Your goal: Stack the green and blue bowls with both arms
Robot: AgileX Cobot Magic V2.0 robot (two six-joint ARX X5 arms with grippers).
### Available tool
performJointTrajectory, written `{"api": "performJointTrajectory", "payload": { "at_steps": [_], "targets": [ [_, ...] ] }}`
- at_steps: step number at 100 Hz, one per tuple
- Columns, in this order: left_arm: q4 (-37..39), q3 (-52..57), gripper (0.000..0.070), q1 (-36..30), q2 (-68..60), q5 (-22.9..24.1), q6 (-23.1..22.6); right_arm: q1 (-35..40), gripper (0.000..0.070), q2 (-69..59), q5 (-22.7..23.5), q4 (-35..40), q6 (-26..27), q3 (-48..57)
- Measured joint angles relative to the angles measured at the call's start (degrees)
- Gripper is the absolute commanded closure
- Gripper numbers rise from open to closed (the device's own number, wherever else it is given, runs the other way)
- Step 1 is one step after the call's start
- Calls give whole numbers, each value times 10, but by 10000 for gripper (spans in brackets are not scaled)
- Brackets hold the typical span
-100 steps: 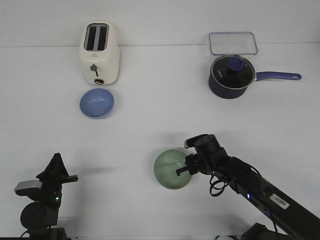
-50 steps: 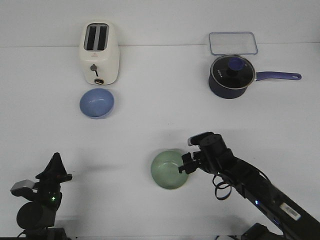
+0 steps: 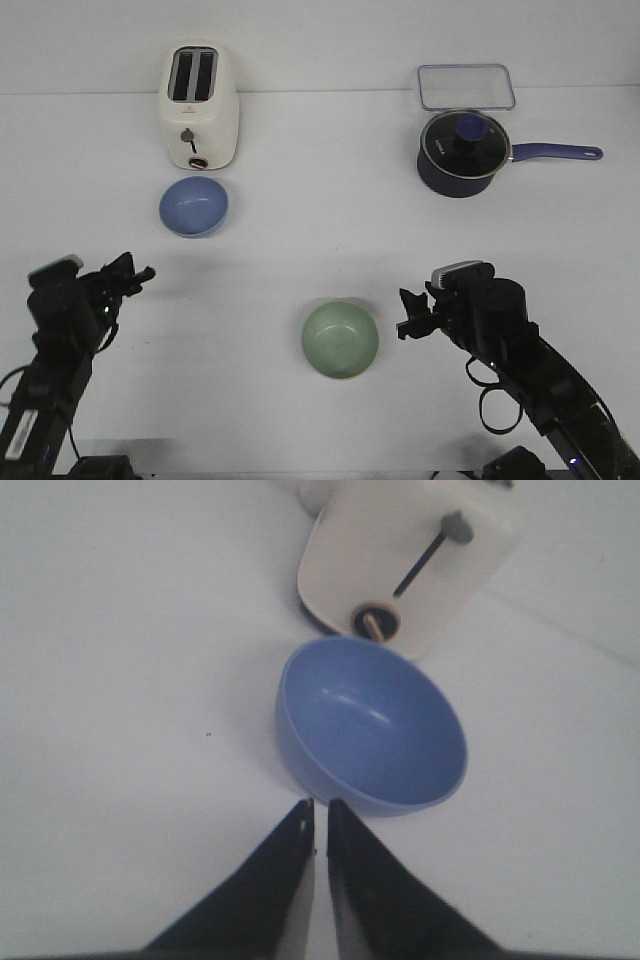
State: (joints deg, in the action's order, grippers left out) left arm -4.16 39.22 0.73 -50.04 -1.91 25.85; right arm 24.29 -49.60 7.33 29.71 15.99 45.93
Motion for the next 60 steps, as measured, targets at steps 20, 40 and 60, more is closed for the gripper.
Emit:
{"api": "performJointTrajectory", "payload": {
  "at_steps": [20,40,60],
  "targets": [
    [-8,112,219,0,-210,-11,-29,0,359,0,0,13,-10,0],
    [-9,206,220,0,-360,-16,-47,0,359,0,0,13,-13,0],
    [-23,299,230,0,-489,-29,-54,0,360,0,0,13,-19,0]
  ]
}}
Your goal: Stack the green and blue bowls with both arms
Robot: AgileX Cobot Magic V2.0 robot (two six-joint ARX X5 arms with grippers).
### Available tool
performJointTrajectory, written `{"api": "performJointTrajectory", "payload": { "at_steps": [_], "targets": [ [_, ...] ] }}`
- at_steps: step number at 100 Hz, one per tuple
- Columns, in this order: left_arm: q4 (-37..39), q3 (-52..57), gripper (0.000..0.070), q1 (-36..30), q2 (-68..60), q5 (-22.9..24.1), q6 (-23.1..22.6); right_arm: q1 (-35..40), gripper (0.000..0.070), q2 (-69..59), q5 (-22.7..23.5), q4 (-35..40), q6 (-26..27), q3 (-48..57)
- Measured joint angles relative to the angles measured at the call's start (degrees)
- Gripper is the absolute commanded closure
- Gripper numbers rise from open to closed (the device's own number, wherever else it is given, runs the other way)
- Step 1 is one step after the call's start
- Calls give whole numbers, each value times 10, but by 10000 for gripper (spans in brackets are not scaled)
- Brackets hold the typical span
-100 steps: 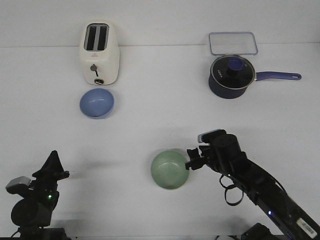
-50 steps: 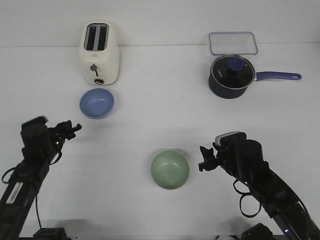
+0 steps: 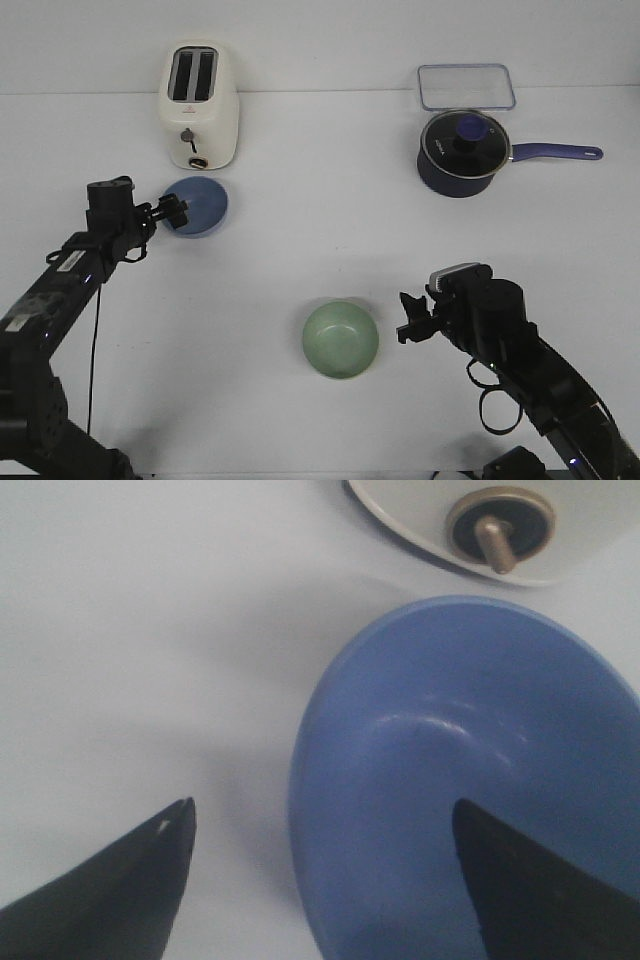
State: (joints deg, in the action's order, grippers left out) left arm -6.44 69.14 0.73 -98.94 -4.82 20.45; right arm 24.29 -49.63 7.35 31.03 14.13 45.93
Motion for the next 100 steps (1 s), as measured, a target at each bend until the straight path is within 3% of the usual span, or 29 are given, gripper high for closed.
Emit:
{"api": "performJointTrajectory", "payload": {
  "at_steps": [8,15,20,27,50,67,83,100],
  "targets": [
    [-14,33,263,0,-39,0,0,0,360,0,-1,0,-3,0],
    [-20,56,353,0,-65,0,0,0,360,0,-3,2,-4,0],
    [-24,68,470,0,-79,-1,-1,0,360,0,-10,6,-4,0],
    [-26,71,700,0,-87,-5,-2,0,360,0,-17,12,-5,0],
    [-45,71,688,0,-84,-33,-10,-6,360,0,-68,14,-12,0],
    [-82,71,688,-1,-38,-86,-15,-44,361,-1,-105,0,-18,0],
    [-122,71,687,-22,58,-117,-32,-115,361,-1,-102,-35,-19,-22],
    [-161,55,688,-83,142,-144,-61,-200,361,-2,-64,-35,-19,-77]
  ]
}}
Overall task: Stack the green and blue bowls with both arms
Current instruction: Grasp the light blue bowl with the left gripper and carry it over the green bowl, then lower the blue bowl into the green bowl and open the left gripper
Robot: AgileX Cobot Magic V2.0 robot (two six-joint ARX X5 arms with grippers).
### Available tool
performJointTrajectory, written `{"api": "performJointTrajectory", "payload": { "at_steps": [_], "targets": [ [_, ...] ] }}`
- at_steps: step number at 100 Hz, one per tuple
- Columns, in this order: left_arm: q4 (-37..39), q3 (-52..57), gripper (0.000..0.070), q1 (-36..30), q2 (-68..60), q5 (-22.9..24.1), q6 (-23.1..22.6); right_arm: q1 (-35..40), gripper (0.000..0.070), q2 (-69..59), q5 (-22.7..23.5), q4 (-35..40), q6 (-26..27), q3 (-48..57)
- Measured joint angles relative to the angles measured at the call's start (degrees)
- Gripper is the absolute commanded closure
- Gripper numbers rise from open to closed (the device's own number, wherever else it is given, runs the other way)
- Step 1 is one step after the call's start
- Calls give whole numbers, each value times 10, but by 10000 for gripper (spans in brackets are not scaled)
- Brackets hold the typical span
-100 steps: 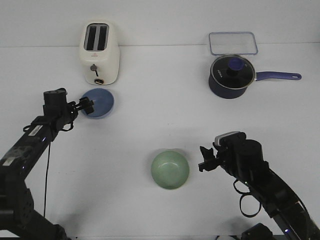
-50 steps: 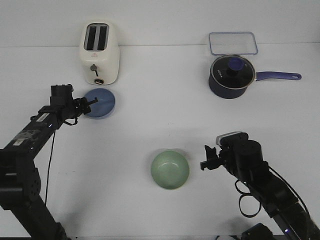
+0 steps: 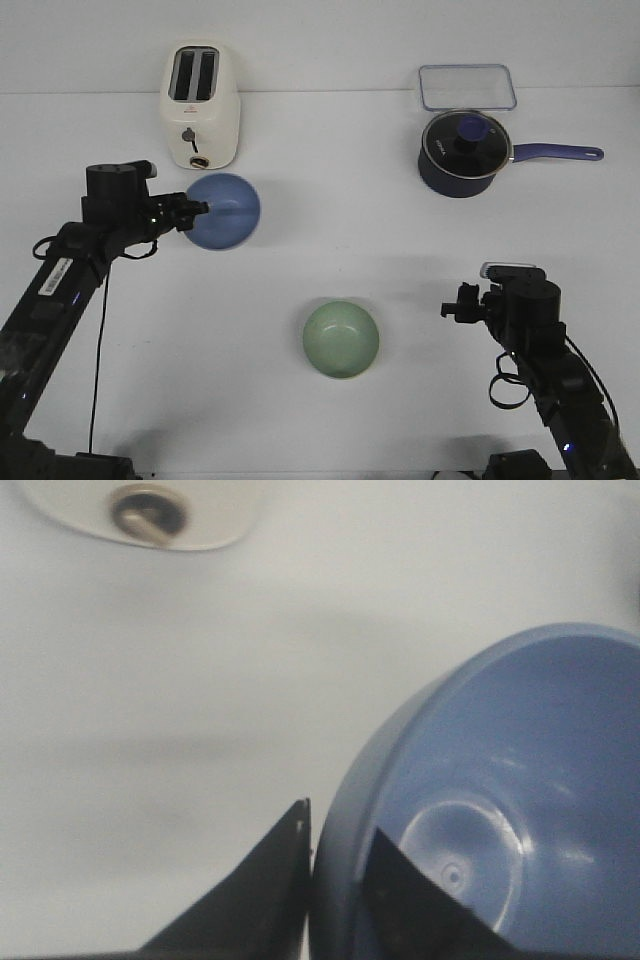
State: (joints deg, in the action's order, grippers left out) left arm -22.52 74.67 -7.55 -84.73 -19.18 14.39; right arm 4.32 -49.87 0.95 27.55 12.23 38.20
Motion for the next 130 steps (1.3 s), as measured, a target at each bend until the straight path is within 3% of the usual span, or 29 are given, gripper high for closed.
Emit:
{"api": "performJointTrajectory", "payload": {
  "at_steps": [10,29,48,77,81,92,96,121,130],
  "targets": [
    [9,-46,688,-53,41,-33,-1,-31,361,-1,23,1,0,-12],
    [50,-146,688,-182,61,-36,13,-40,361,-1,40,-8,0,-12],
    [102,-160,687,-283,50,-34,36,-40,361,-1,51,-8,0,-12],
    [124,-159,678,-334,3,-2,39,-40,361,-1,65,-9,0,-12],
    [126,-159,630,-339,0,-2,38,-40,361,-1,65,-8,0,-12],
    [127,-159,333,-347,-6,-3,37,-40,361,-1,65,-9,0,-12],
    [129,-159,272,-347,-6,-3,37,-40,361,-1,65,-8,0,-12],
    [125,-159,279,-310,38,0,29,-40,361,-1,65,-9,-3,-12],
    [115,-158,294,-275,92,37,14,-40,361,-1,67,-9,-6,-12]
  ]
}}
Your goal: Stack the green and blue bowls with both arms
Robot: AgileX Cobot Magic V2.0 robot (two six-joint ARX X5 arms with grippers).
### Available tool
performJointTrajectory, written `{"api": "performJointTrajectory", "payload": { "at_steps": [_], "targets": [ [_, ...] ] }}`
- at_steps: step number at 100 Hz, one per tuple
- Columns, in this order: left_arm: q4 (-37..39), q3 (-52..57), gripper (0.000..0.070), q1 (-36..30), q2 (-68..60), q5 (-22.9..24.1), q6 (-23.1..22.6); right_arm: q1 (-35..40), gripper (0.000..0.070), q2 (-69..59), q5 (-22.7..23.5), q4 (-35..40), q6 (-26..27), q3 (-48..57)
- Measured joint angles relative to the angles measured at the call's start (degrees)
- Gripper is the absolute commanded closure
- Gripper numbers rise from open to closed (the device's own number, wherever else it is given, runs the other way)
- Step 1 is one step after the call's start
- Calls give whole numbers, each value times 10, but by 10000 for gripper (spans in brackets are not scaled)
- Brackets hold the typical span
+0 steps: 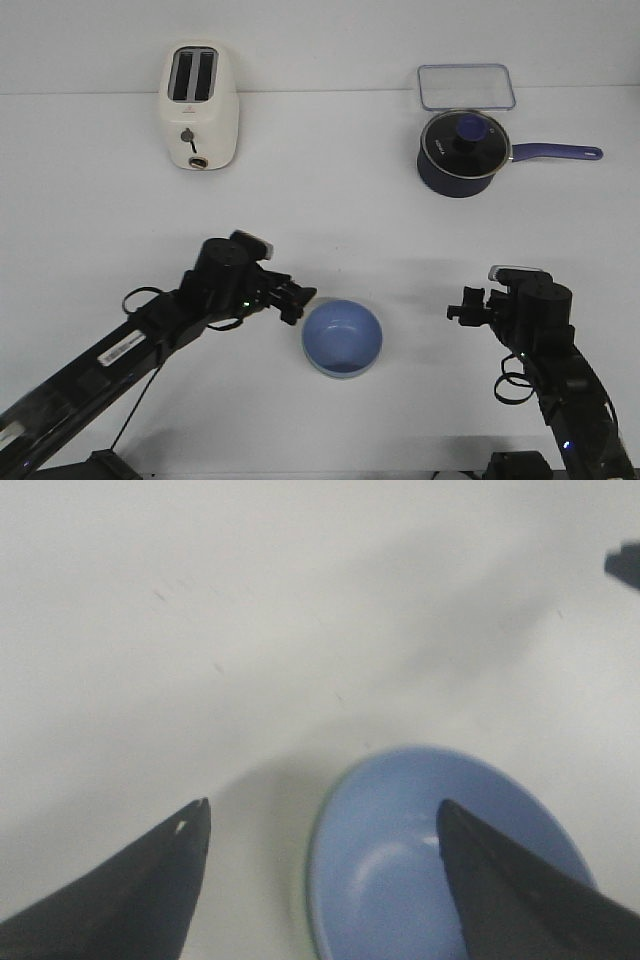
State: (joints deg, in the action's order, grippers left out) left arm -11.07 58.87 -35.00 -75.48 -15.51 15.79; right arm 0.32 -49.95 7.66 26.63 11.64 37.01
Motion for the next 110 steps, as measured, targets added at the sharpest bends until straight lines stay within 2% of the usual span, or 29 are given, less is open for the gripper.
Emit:
{"api": "performJointTrajectory", "payload": {
  "at_steps": [4,7,10,11,15,19,31,44,60,74,81,110],
  "targets": [
    [-7,1,352,16,25,27,-10,0,374,0,6,-3,-2,0],
    [-14,2,449,29,43,52,-19,0,400,0,14,-7,-3,0],
    [-21,3,530,41,61,80,-30,0,456,0,23,-12,-4,0],
    [-24,4,585,46,66,89,-33,0,479,0,26,-14,-4,0],
    [-34,4,700,64,88,125,-47,0,590,2,39,-23,-4,0],
    [-47,4,685,83,108,158,-63,0,699,7,50,-29,-5,0],
    [-70,1,687,145,166,214,-94,0,700,41,66,-33,-13,0],
    [-42,-56,687,206,241,216,-115,0,700,120,72,-100,-20,-31],
    [81,-217,688,252,363,216,-128,0,700,277,70,-195,-33,-126],
    [180,-335,688,279,466,216,-134,0,700,382,16,-204,-37,-176],
    [188,-355,687,292,486,218,-134,0,700,397,-5,-205,-37,-179],
    [201,-355,685,297,485,218,-134,0,700,402,-7,-234,-37,-179]
  ]
}}
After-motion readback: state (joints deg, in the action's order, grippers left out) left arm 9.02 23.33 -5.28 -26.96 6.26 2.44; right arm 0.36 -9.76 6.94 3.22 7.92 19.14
